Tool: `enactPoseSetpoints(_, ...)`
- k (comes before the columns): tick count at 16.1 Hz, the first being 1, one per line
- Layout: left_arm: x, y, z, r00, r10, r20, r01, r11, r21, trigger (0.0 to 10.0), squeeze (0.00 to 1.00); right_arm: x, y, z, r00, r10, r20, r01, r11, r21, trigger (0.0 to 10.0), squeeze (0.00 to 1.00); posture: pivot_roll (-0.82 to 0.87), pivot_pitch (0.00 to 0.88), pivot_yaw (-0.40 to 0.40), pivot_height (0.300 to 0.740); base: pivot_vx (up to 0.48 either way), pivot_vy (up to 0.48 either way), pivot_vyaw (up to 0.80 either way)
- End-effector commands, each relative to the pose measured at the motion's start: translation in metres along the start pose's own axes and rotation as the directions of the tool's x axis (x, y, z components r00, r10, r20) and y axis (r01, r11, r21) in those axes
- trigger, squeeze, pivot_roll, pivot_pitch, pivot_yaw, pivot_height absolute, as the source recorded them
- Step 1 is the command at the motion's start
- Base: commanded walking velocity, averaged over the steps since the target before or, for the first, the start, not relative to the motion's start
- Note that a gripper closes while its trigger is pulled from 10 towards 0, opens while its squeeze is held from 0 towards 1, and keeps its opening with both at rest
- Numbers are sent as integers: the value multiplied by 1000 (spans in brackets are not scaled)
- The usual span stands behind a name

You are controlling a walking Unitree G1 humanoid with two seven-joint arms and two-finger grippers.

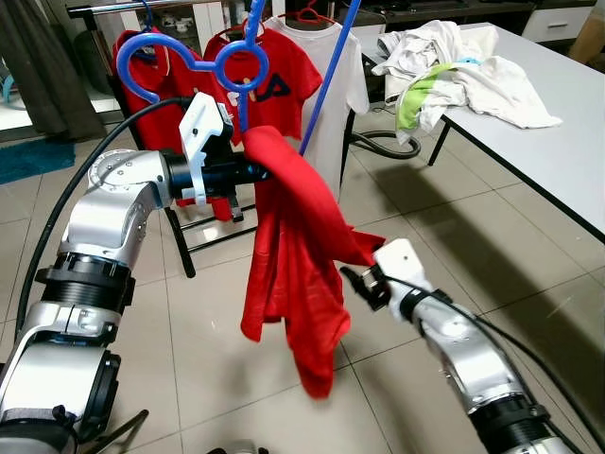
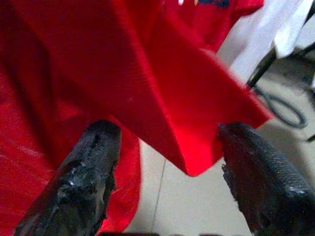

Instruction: Hang hanger

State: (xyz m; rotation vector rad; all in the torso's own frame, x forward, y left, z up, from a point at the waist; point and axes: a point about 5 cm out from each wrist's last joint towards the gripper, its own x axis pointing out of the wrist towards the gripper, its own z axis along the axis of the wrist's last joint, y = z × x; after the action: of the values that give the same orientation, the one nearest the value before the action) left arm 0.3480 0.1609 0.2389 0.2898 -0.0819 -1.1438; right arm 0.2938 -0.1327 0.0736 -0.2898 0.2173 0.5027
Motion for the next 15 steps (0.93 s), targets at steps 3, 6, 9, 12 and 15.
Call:
enactPoseSetpoints(3, -2, 3, 14, 997, 17, 69, -17, 1000, 5, 0, 0, -10, 5, 9, 977, 150, 149, -148, 989, -25, 10000, 0, 34, 0, 36, 740, 0, 0, 0)
enactPoseSetpoints(6, -1, 2, 18, 997, 1, 84, 0, 1000, -7, 0, 0, -12, 17, 15, 938, 275, 211, -269, 961, -61, 8431, 0, 38, 0, 40, 740, 0, 0, 0)
enactPoseSetpoints(9, 0, 1, 23, 995, -13, 99, 14, 1000, -13, 0, 0, -1, 16, 13, 944, 269, 189, -259, 963, -80, 10000, 0, 45, 0, 42, 740, 0, 0, 0)
enactPoseSetpoints(12, -1, 2, 29, 993, -13, 120, 15, 1000, -22, 0, 0, 12, 21, 17, 936, 293, 195, -283, 956, -78, 8824, 0, 59, 0, 42, 740, 0, 0, 0)
enactPoseSetpoints(15, 2, 1, 34, 987, -15, 157, 23, 999, -48, 0, 0, 19, 27, 15, 943, 282, 173, -272, 959, -83, 4941, 0, 59, 0, 45, 740, 0, 0, 0)
